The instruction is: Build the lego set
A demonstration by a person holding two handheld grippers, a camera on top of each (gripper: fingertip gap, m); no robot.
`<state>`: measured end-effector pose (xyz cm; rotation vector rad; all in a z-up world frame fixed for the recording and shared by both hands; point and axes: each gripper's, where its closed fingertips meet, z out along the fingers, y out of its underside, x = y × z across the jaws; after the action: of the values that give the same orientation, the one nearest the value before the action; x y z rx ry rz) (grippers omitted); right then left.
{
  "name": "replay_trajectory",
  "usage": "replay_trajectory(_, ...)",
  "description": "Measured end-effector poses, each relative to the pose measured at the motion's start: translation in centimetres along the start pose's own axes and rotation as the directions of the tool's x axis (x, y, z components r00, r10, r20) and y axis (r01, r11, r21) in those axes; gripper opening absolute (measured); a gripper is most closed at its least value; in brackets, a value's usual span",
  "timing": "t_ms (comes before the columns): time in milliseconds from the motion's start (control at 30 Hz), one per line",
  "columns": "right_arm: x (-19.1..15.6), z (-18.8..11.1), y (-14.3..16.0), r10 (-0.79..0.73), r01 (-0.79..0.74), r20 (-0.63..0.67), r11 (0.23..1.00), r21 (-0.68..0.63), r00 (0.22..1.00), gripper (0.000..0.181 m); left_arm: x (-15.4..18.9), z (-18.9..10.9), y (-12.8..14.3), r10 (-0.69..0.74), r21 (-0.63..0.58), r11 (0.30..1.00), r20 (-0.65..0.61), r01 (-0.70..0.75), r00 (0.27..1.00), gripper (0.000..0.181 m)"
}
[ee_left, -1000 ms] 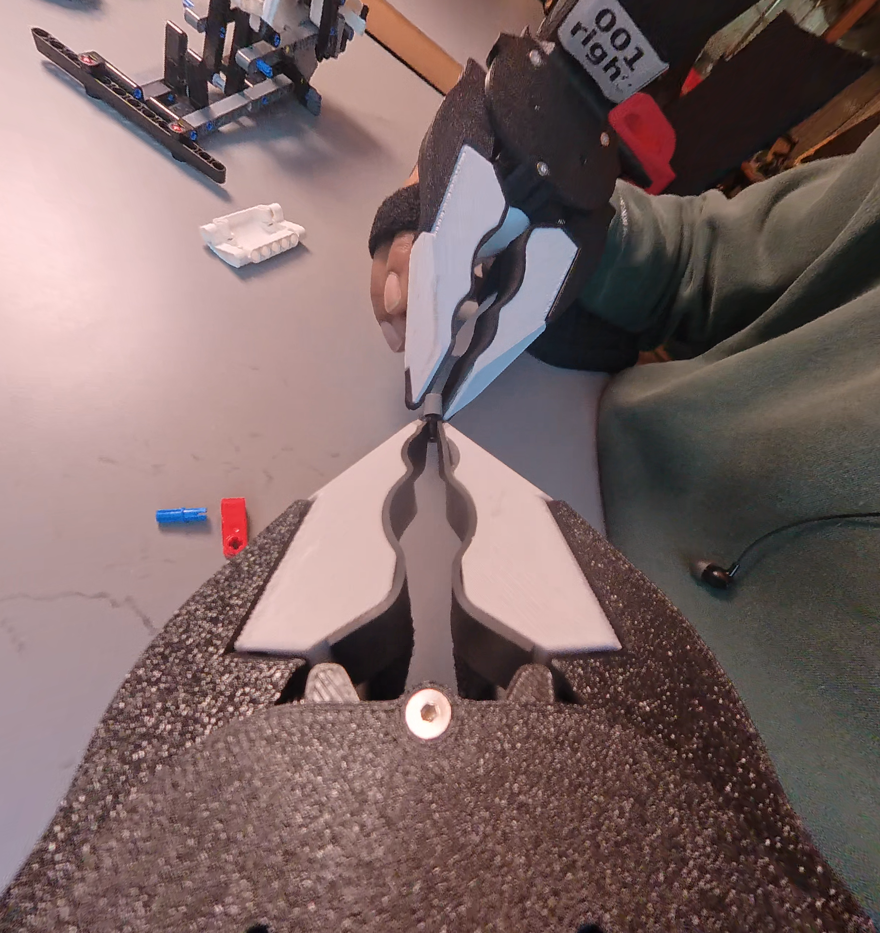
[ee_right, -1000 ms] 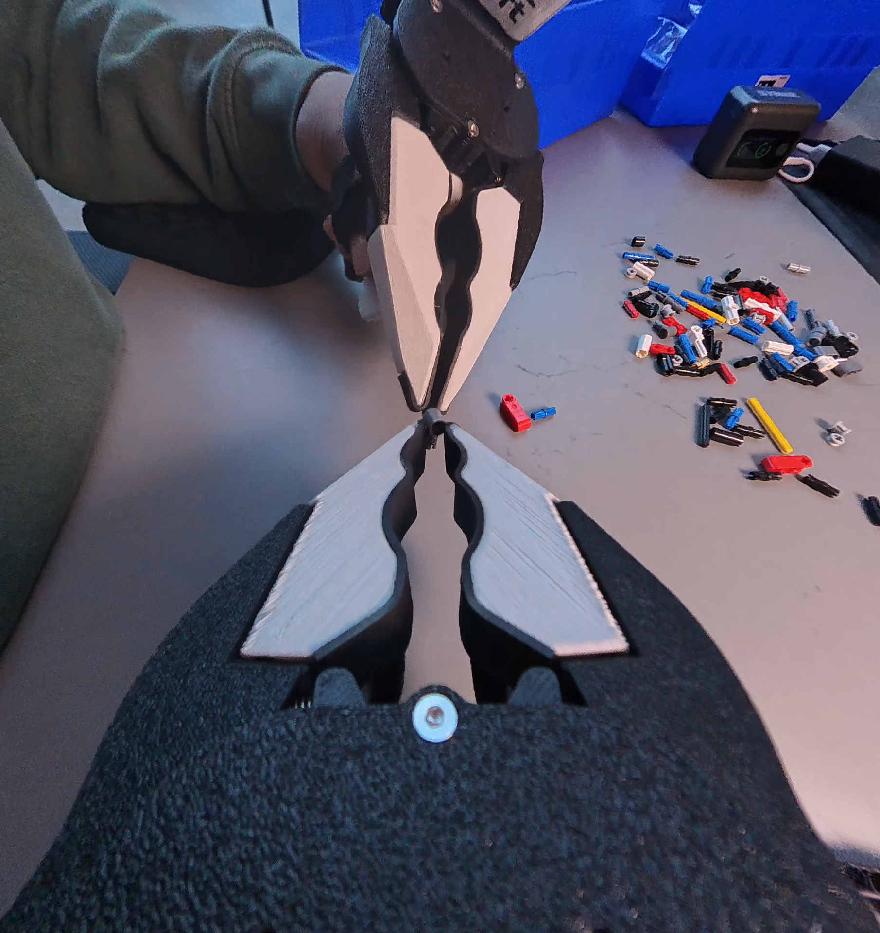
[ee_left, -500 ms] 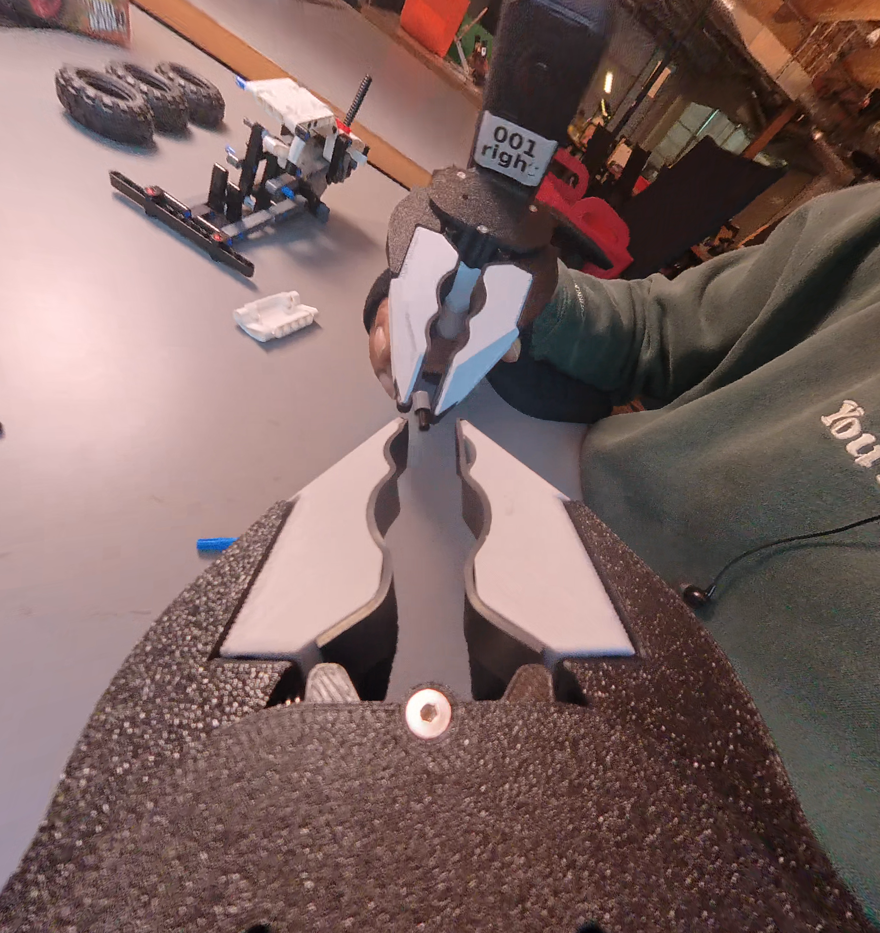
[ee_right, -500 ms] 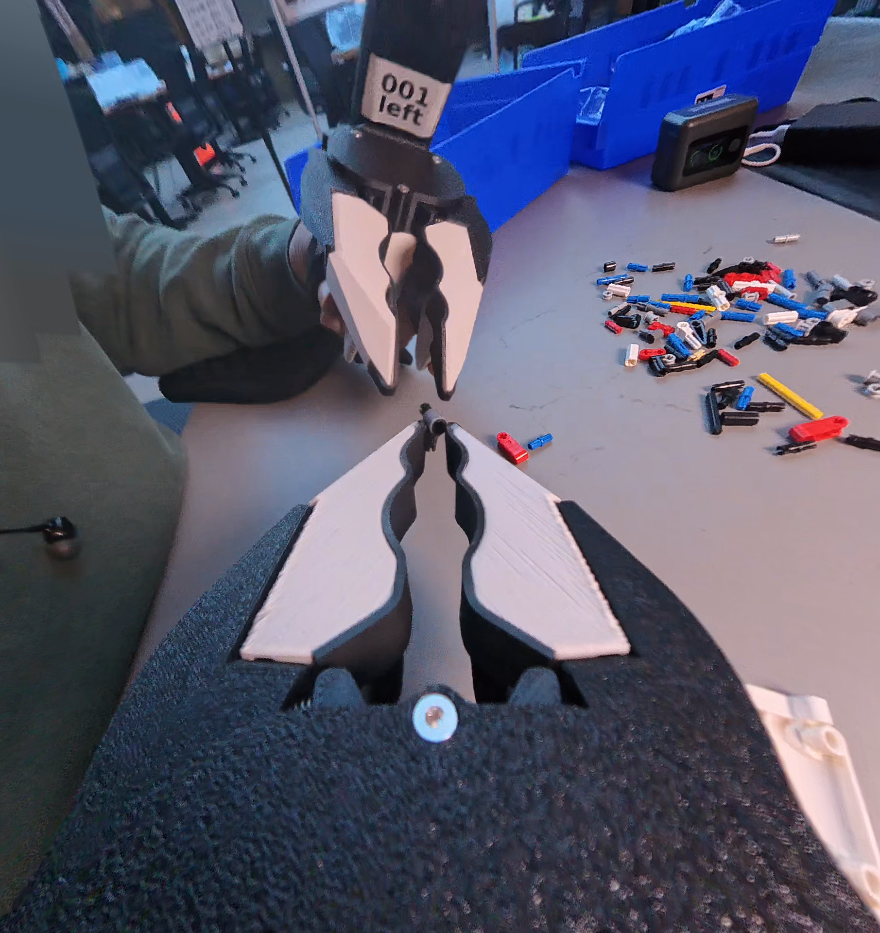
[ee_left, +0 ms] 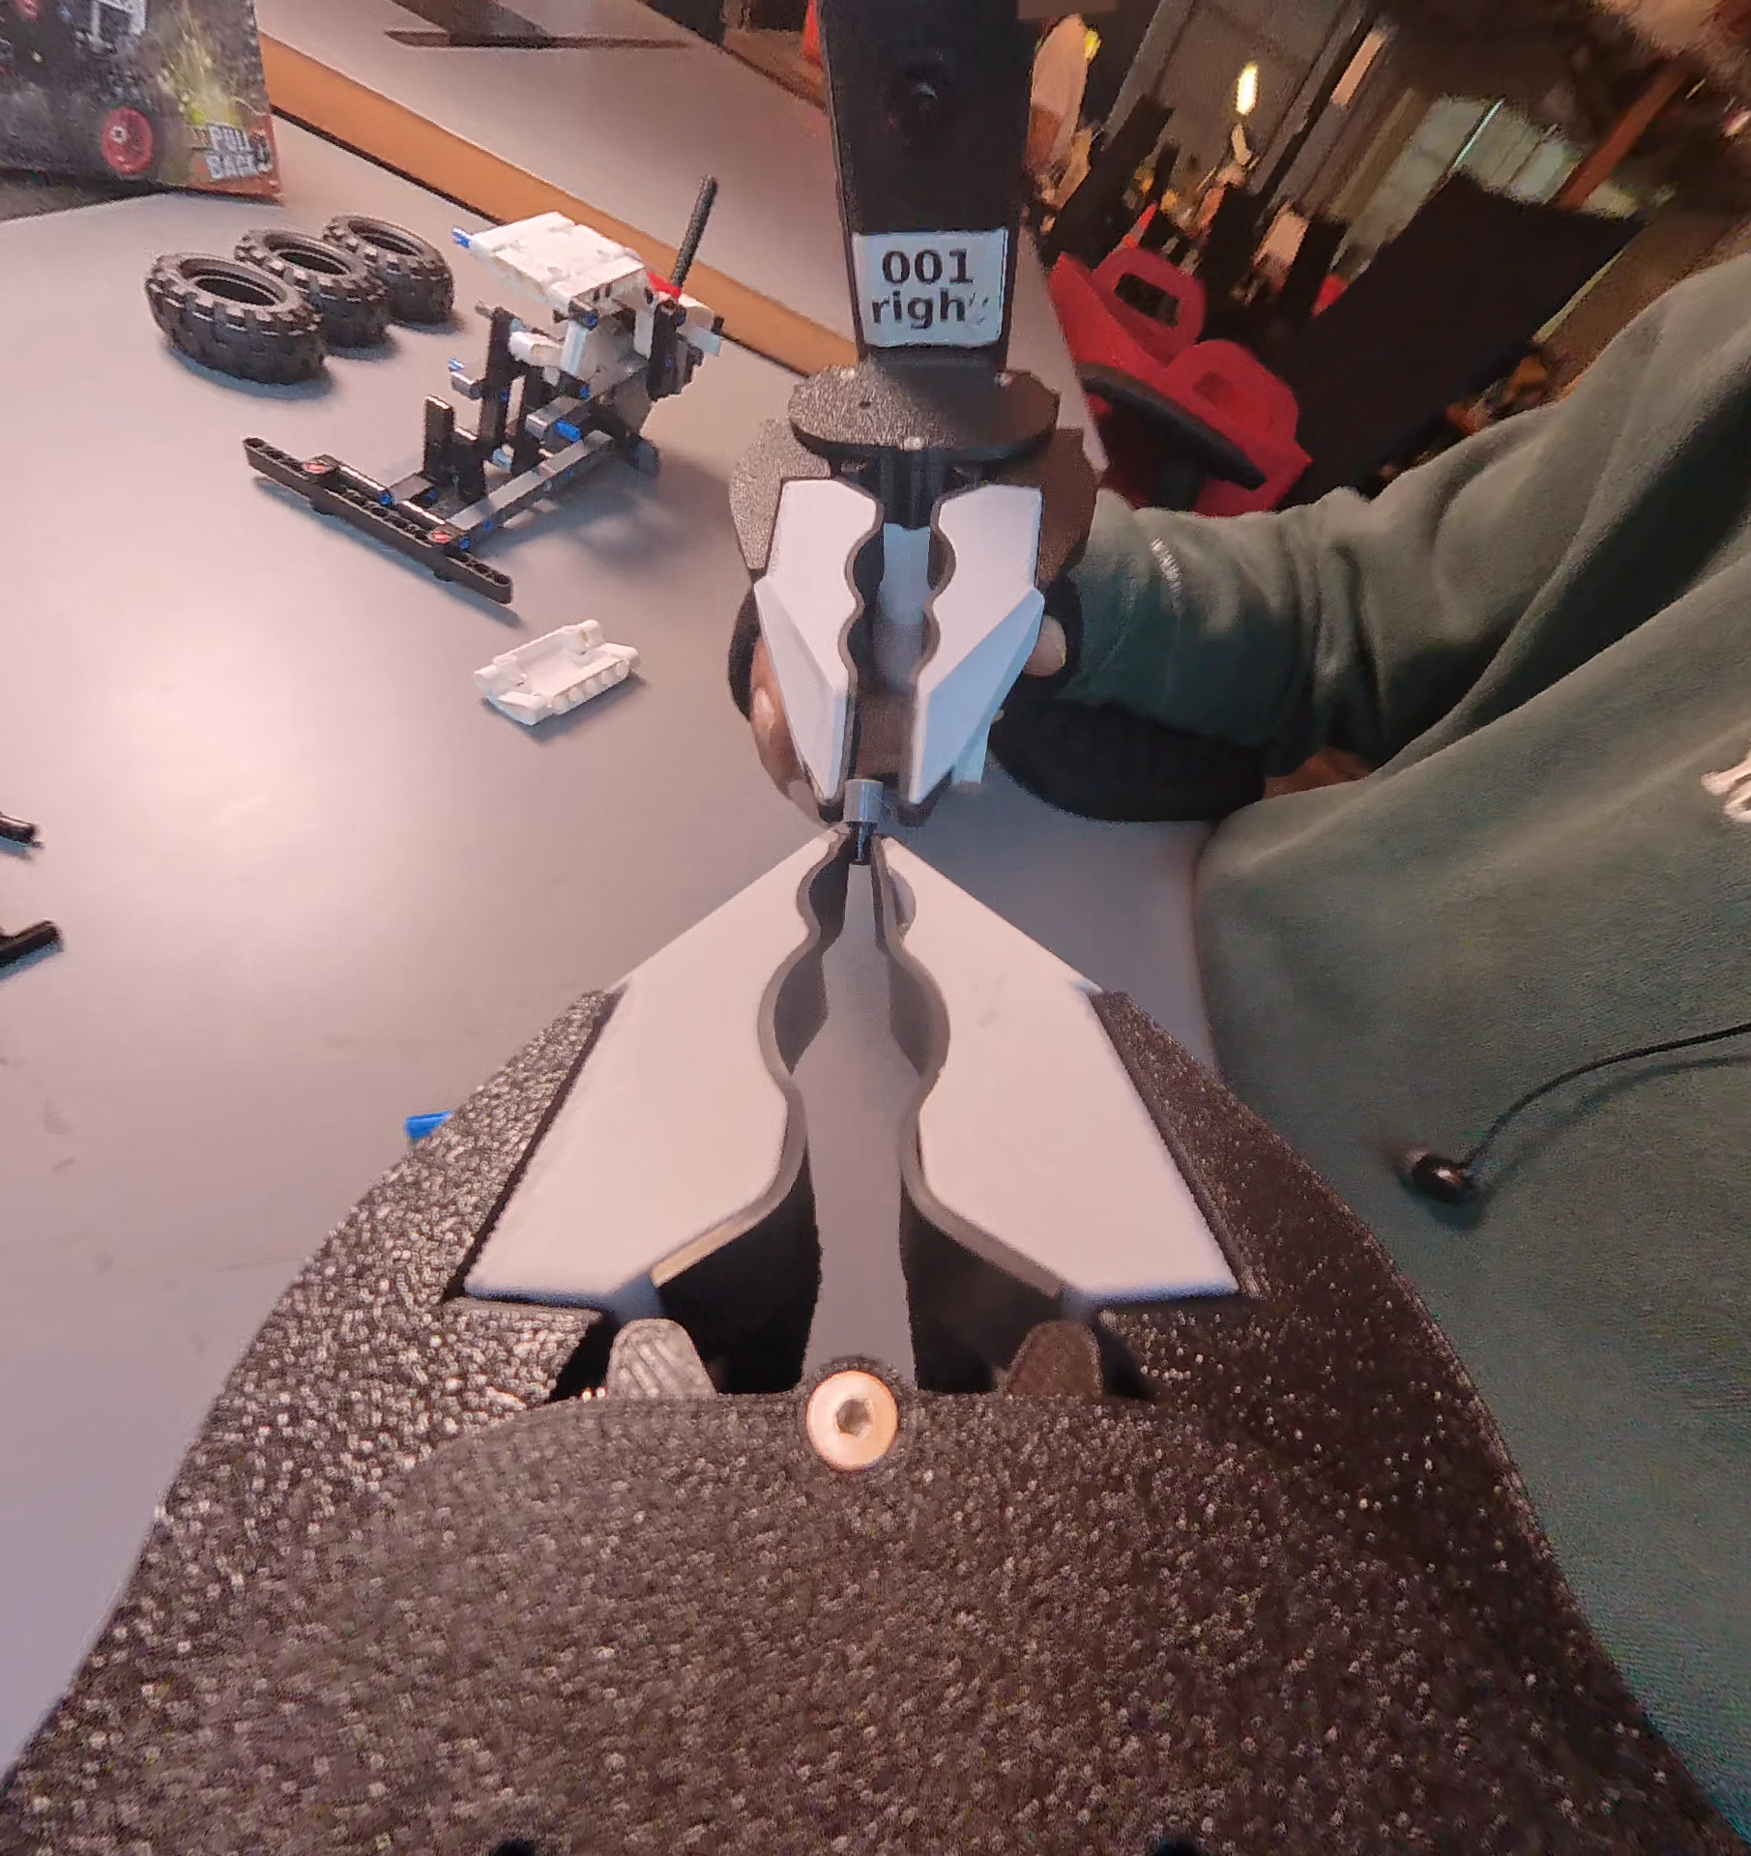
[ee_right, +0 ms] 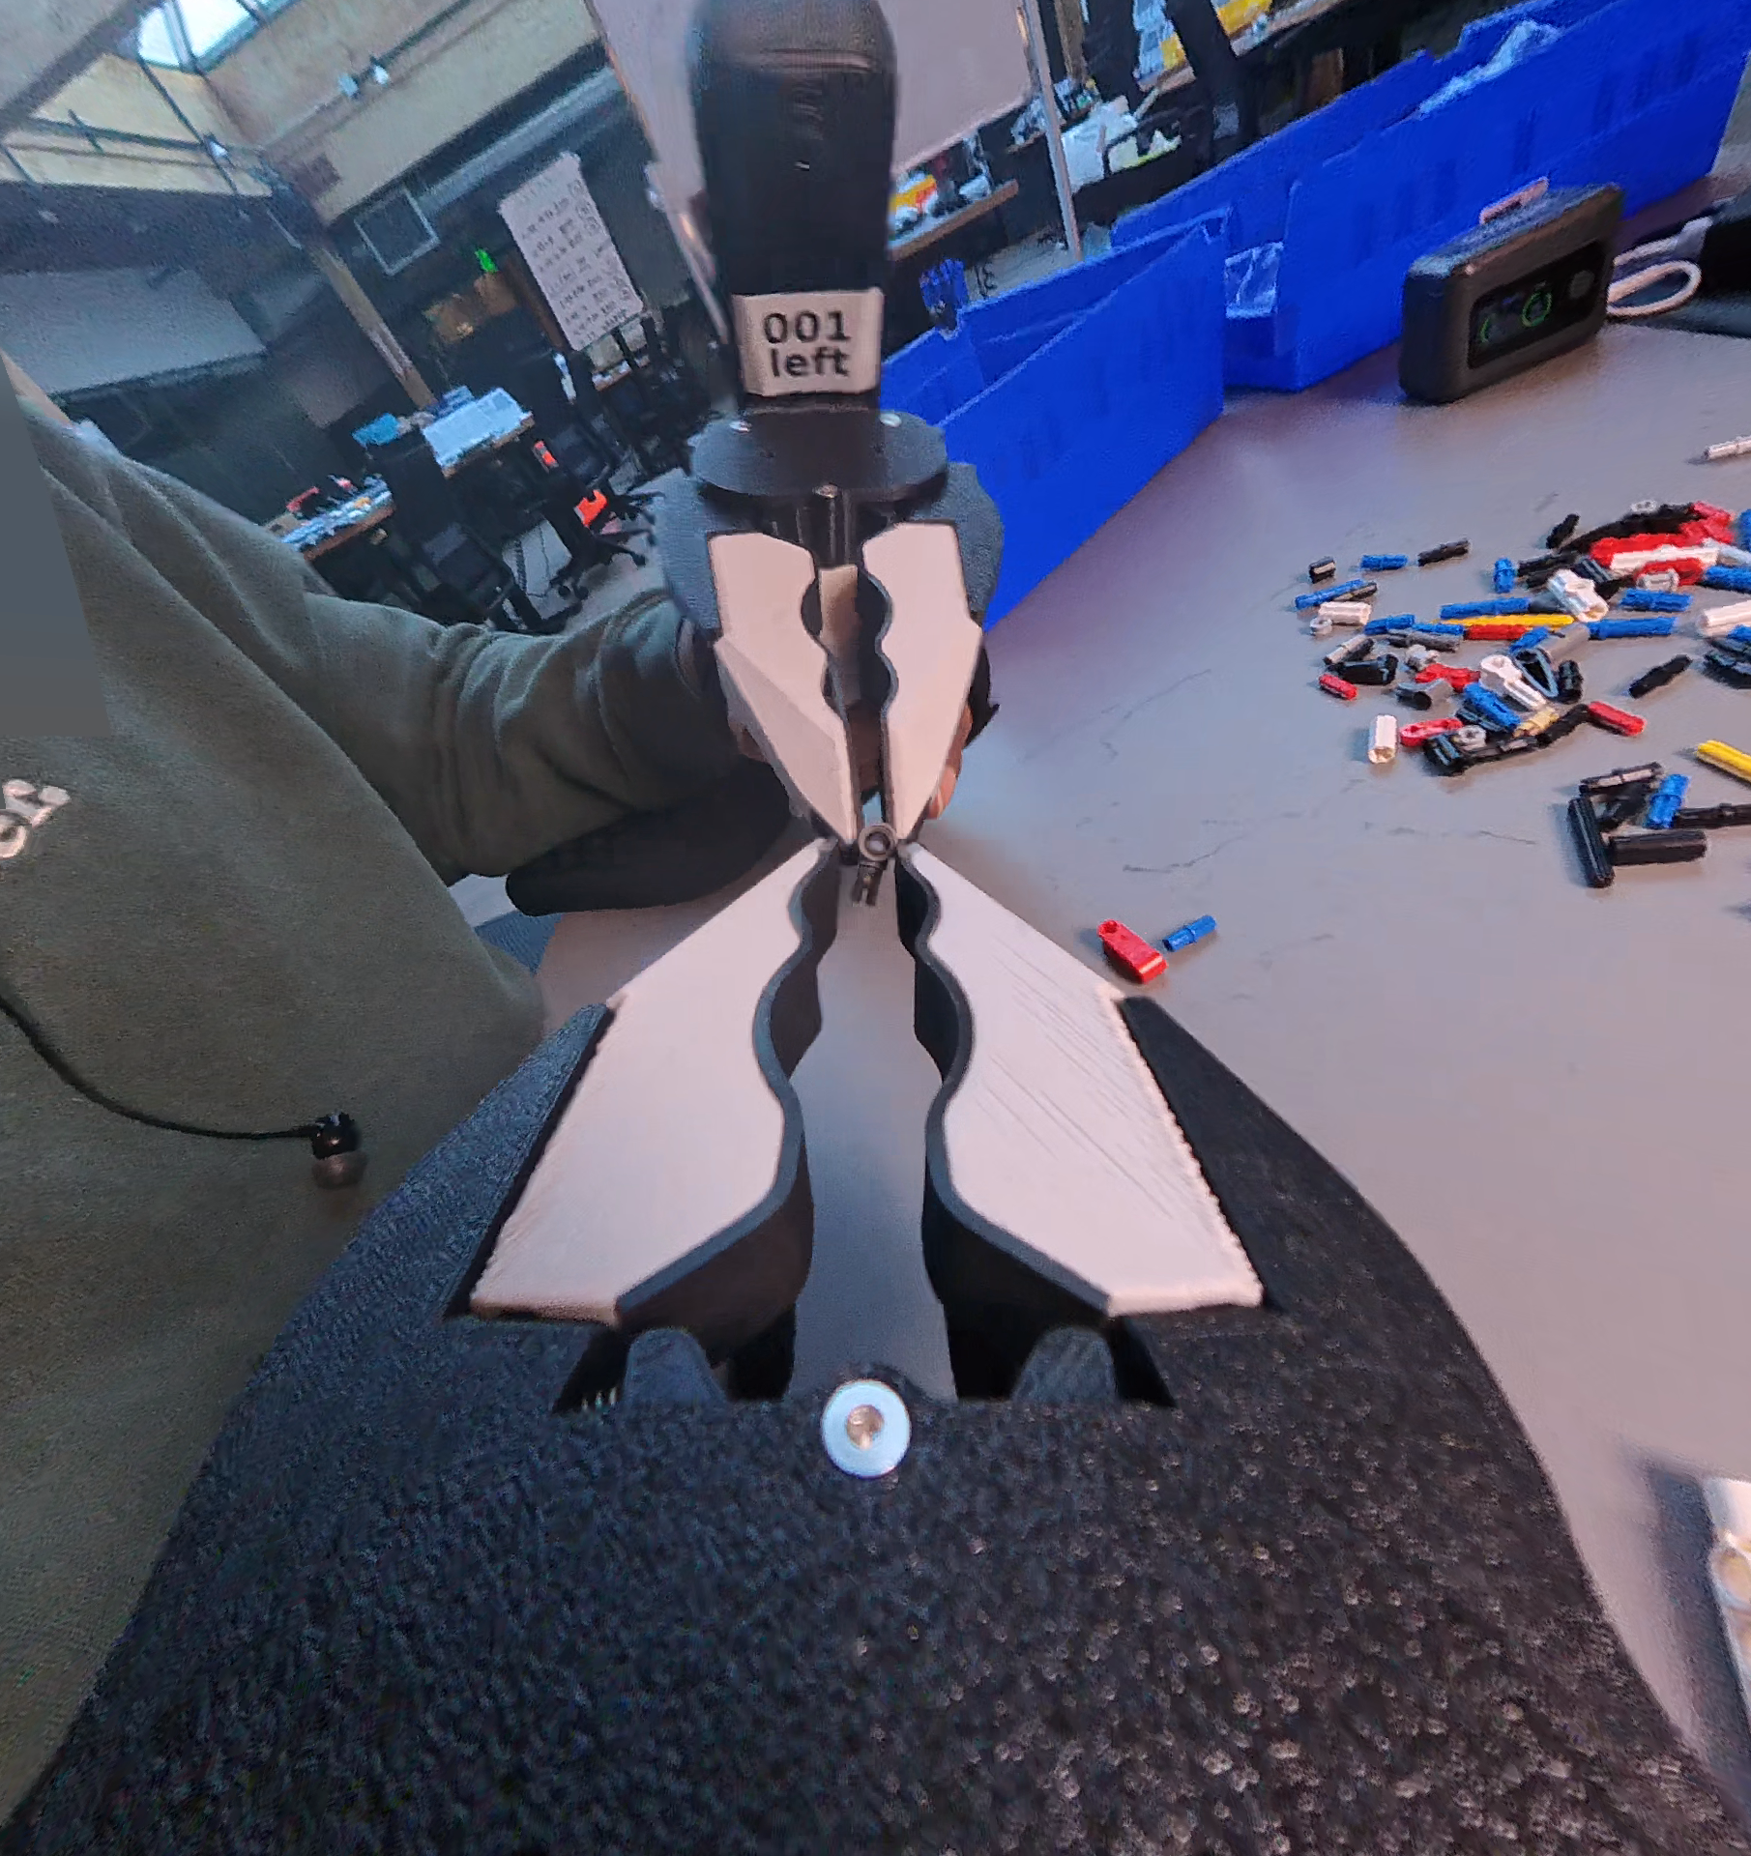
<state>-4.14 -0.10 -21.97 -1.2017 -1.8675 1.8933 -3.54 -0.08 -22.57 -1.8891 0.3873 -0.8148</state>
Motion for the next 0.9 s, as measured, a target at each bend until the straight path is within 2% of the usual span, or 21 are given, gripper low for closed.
replay_trajectory(67, -1.5, -0.1, -0.3, -0.111, 0.111, 0.051, 0.994, 0.019, 0.992, 0.027, 0.7, -0.4, -0.7, -0.084, 0.046, 0.995, -0.088, 0.089, 0.993, 0.004)
replay_trajectory(133, -1.9, -0.1, 0.1, -0.25, 0.251, 0.029, 0.968, -0.009, 0.968, 0.033, 1.1, -0.8, -1.2, -0.161, 0.077, 0.981, -0.169, 0.176, 0.972, 0.003)
replay_trajectory(233, -1.6, -0.1, 0.4, -0.353, 0.353, -0.01, 0.935, -0.034, 0.935, 0.033, 1.8, -0.9, -1.2, -0.238, 0.059, 0.964, -0.254, 0.26, 0.937, 0.004)
replay_trajectory(400, -2.2, -0.5, 0.1, -0.429, 0.429, -0.01, 0.903, -0.03, 0.903, 0.024, 2.7, -0.3, -0.4, -0.27, 0.004, 0.959, -0.302, 0.284, 0.914, 0.004)
replay_trajectory(667, -2.0, -0.2, 0.9, -0.516, 0.51, -0.04, 0.854, -0.105, 0.856, 0.014, 2.6, 0.1, 0.1, -0.277, -0.02, 0.959, -0.296, 0.284, 0.914, 0.004)
replay_trajectory(767, -1.0, -0.1, 0.7, -0.446, 0.438, -0.08, 0.894, -0.1, 0.892, 0.013, 1.7, 0.0, -0.2, -0.255, 0.017, 0.963, -0.249, 0.267, 0.934, 0.004)
replay_trajectory(800, -0.7, -0.2, 0.5, -0.411, 0.404, -0.091, 0.911, -0.087, 0.907, 0.004, 1.4, -0.1, -0.3, -0.228, 0.031, 0.97, -0.22, 0.24, 0.949, 0.004)
replay_trajectory(900, -0.4, -0.1, 0.3, -0.348, 0.343, -0.096, 0.937, -0.061, 0.933, 0.004, 1.0, -0.1, -0.4, -0.13, 0.042, 0.99, -0.137, 0.137, 0.982, 0.004)
